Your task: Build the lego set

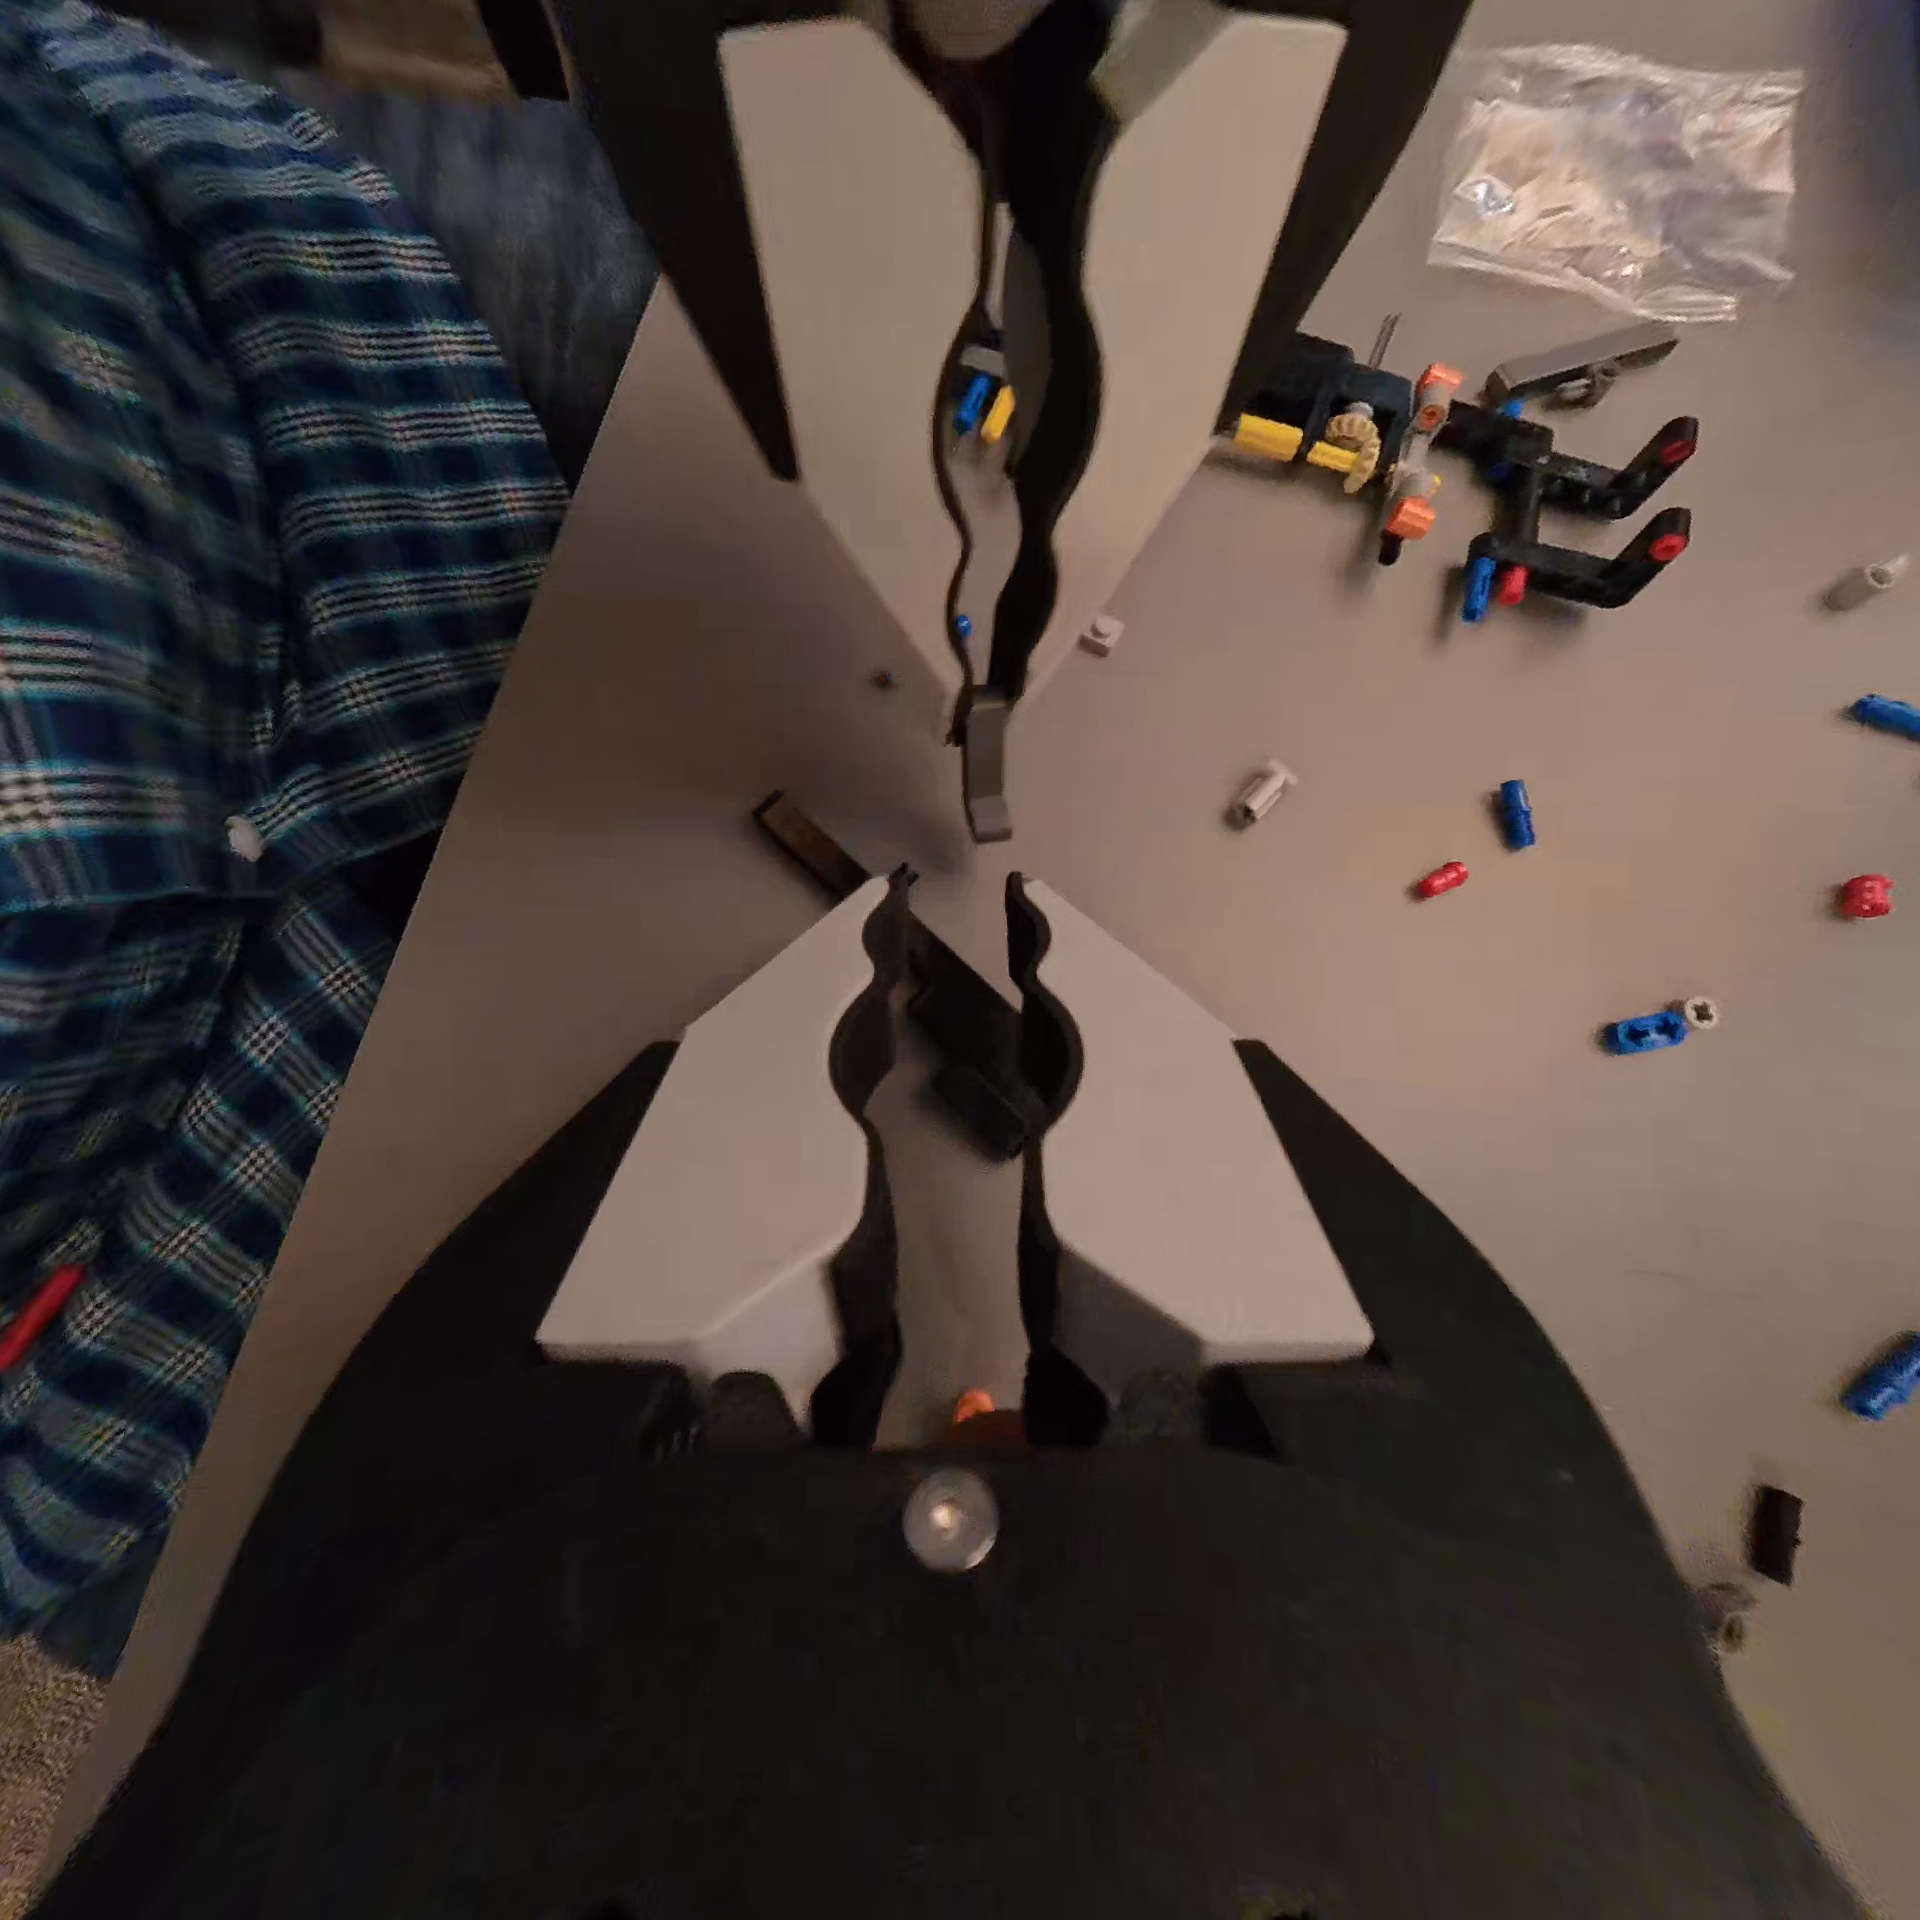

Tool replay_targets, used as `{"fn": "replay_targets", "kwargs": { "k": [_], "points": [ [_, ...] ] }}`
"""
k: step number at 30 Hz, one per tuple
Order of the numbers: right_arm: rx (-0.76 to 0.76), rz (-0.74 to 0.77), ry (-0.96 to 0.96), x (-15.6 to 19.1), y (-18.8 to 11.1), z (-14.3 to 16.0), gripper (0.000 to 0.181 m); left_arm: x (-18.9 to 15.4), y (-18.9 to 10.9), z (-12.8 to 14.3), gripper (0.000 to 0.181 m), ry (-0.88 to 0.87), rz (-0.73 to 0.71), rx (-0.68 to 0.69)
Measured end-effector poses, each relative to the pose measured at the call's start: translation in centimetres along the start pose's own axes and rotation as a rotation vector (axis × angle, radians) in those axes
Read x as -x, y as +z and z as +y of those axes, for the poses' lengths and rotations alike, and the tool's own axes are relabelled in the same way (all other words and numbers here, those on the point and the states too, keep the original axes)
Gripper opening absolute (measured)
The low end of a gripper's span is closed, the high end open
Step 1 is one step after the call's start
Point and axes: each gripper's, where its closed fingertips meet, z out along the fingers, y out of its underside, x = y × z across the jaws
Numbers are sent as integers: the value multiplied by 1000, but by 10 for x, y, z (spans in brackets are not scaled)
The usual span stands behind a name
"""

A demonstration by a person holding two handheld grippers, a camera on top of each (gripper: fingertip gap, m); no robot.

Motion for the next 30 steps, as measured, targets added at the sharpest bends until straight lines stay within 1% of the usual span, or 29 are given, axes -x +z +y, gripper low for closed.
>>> {"fn": "replay_targets", "kwargs": {
  "k": [5,7,11,16,30],
  "points": [
    [12,8,-1,-4,11,-1,13,-4,3,-4,6,25,-11,25],
    [5,-6,2,-4,14,0,6,-4,3,-5,6,18,-12,25],
    [21,-25,9,-2,19,5,0,-2,6,-2,6,8,-20,24],
    [45,-31,11,0,25,13,0,-2,10,-1,6,1,-19,10],
    [26,-34,44,-4,21,15,0,-4,11,-5,9,-28,-19,-82]
  ]
}}
